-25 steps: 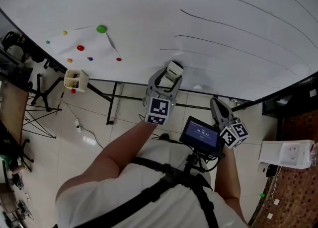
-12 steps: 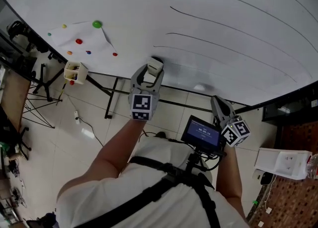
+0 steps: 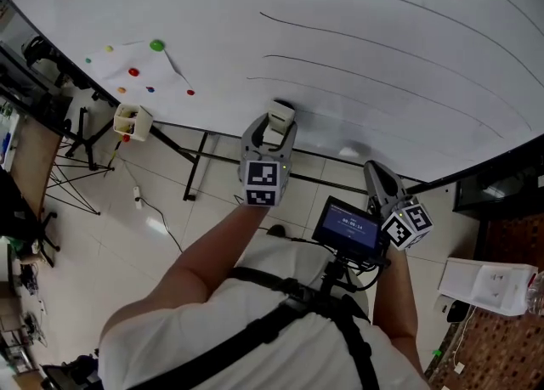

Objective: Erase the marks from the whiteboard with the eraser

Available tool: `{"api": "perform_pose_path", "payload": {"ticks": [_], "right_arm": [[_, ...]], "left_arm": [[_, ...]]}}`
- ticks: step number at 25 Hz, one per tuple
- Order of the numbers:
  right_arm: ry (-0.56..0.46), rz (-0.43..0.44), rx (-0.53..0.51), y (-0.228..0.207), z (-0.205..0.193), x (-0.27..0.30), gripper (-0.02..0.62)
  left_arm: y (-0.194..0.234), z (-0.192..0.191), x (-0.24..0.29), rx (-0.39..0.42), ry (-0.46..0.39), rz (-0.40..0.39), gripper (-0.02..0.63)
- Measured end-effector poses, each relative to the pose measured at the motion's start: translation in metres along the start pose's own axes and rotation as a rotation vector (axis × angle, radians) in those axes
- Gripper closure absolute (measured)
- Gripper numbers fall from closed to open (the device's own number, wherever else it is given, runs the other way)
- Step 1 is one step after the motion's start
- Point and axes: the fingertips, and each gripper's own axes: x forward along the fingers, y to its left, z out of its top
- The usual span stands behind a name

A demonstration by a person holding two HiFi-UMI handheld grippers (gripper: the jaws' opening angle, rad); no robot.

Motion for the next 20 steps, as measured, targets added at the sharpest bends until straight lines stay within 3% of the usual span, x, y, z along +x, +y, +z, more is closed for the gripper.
{"api": "perform_pose_path", "payload": {"ticks": [4, 7, 14, 17, 20], "right_arm": [[0.003, 0.016, 0.003, -0.01, 0.004, -0.011, 0.575], [0.009, 0.019, 0.008, -0.017, 0.009, -0.014, 0.575], [0.012, 0.054, 0.02, -0.02, 0.004, -0.017, 0.575], [0.011, 0.053, 0.03, -0.023, 0.003, -0.021, 0.575], [0.012, 0.047, 0.029, -0.03, 0.004, -0.027, 0.575]], "left_arm": [[-0.032, -0.001, 0.006, 0.021, 0.011, -0.044, 0.339], [-0.026, -0.004, 0.005, 0.045, 0.03, -0.052, 0.339], [0.07, -0.009, -0.016, -0.109, 0.054, 0.246, 0.341], [0.076, -0.001, -0.016, -0.144, 0.028, 0.291, 0.341], [0.05, 0.004, -0.011, -0.149, 0.013, 0.264, 0.341]]}}
